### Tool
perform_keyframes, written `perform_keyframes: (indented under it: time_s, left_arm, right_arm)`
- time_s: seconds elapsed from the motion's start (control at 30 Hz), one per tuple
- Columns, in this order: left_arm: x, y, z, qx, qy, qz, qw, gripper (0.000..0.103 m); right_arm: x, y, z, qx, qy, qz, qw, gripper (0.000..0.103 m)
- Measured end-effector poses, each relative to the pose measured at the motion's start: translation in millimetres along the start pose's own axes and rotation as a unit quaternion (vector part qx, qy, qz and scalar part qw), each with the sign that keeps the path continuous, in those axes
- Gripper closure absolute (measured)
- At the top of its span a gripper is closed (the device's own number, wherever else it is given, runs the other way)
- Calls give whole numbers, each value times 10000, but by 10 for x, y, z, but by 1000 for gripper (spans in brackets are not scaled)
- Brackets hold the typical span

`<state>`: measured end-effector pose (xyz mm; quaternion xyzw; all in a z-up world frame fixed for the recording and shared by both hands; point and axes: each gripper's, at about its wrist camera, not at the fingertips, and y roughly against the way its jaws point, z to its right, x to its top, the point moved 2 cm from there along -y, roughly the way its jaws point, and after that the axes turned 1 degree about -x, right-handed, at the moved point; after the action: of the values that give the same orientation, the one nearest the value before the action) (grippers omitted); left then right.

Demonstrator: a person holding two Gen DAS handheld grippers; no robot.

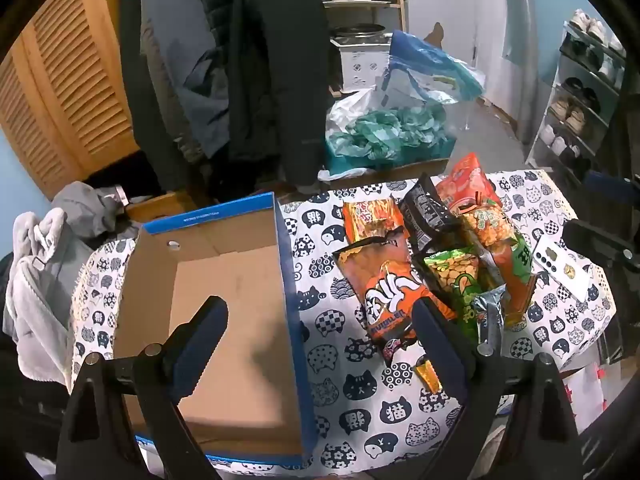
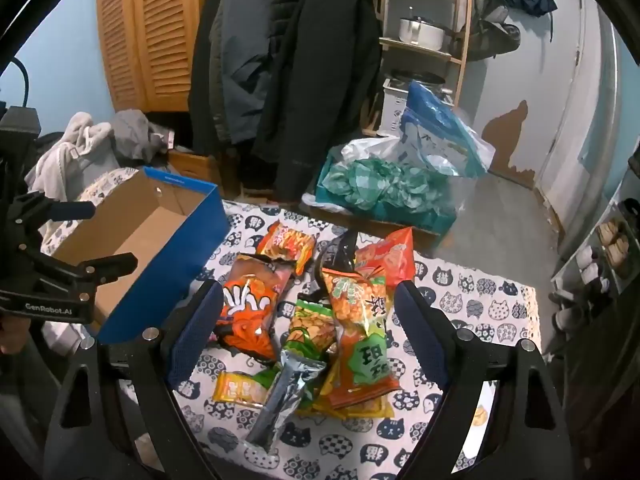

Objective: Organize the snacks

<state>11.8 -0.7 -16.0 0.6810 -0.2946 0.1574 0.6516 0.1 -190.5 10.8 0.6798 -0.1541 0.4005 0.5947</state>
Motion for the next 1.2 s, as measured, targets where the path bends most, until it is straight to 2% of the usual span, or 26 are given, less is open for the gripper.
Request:
perform_keyframes:
  time_s: [0.47, 1.2]
  left_arm:
    - [-82, -36, 69, -89, 25, -19, 10000, 9]
    - [-38, 22, 23, -187, 16, -42, 9998, 9]
  right_arm:
    - [-27, -21, 5, 14, 1, -53, 10000, 17]
    - [-15, -22, -15, 12, 9, -70, 10000, 17]
